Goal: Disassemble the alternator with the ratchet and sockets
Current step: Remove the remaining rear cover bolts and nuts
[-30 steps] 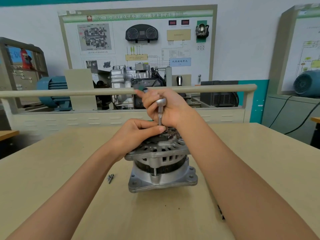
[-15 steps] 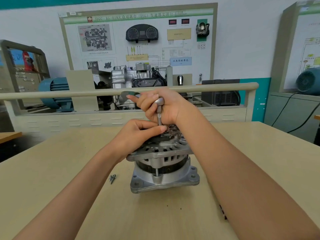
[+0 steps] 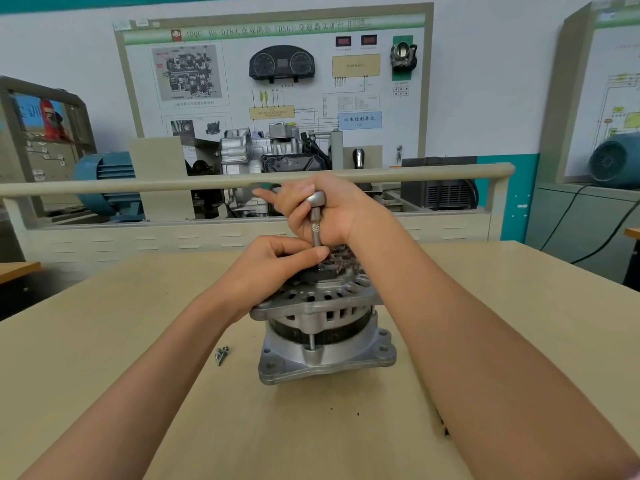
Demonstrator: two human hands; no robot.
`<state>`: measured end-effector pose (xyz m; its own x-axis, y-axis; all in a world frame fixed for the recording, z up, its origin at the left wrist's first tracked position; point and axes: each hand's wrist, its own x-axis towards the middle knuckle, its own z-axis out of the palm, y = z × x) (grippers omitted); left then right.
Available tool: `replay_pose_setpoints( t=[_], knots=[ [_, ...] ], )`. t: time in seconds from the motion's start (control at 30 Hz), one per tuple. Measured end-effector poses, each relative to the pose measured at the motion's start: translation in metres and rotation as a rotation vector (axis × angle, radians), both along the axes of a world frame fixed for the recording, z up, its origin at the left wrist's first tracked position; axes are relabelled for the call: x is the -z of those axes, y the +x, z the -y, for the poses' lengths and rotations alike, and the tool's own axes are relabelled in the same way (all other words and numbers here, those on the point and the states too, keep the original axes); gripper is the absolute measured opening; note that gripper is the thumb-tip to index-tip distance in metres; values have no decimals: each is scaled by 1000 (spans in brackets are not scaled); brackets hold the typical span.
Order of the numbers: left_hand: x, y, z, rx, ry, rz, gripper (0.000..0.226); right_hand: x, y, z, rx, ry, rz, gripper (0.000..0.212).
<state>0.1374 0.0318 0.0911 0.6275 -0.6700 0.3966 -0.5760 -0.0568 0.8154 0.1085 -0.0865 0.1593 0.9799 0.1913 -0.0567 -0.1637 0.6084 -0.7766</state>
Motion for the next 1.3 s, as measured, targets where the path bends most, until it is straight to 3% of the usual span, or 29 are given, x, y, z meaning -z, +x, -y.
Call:
replay_pose_setpoints(
  t=[0.1, 0.17, 0.23, 0.3, 0.43, 0.53, 0.6, 0.7, 0.73, 0.8, 0.87, 0.97, 1.17, 1.23, 1.3],
  knots=[
    [2, 0, -1, 5, -32, 1, 18, -1, 0, -2, 13, 27, 11, 32],
    [3, 0, 1, 4, -52, 12, 14, 2, -4, -16, 331, 53, 67, 26],
    [3, 1, 3, -18, -64, 41, 34, 9, -2, -29, 863, 84, 192, 17],
    [3, 0, 3, -38, -54, 66, 44, 12, -3, -34, 1044, 133, 258, 18],
    [-1, -1, 3, 10, -36, 40, 13, 1, -8, -14, 623, 92, 89, 24],
    [0, 2, 1, 25, -15, 23, 16, -1, -6, -5, 229, 49, 11, 30],
    [2, 3, 0, 33, -39, 12, 17, 1, -5, 0, 114, 19, 5, 38],
    [4, 2, -1, 43, -81, 19, 16, 2, -5, -11, 243, 12, 55, 41],
    [4, 1, -1, 43, -87, 28, 11, 4, -6, -19, 408, 28, 97, 38],
    [5, 1, 0, 20, -107, 58, 32, 10, -6, -31, 860, 49, 210, 20],
    [5, 1, 1, -7, -103, 71, 39, 11, -9, -36, 1025, 128, 232, 12],
    [2, 0, 3, -9, -97, 31, 10, 1, -14, -22, 809, 67, 76, 16],
    [1, 0, -1, 36, -37, -10, 16, -9, -3, -5, 175, -91, -64, 33],
    [2, 1, -1, 47, -67, -40, 17, -9, -2, -5, 64, -157, -59, 34],
    [3, 2, -2, 53, -101, -69, 23, -10, -4, -11, 85, -215, -38, 32]
  ],
)
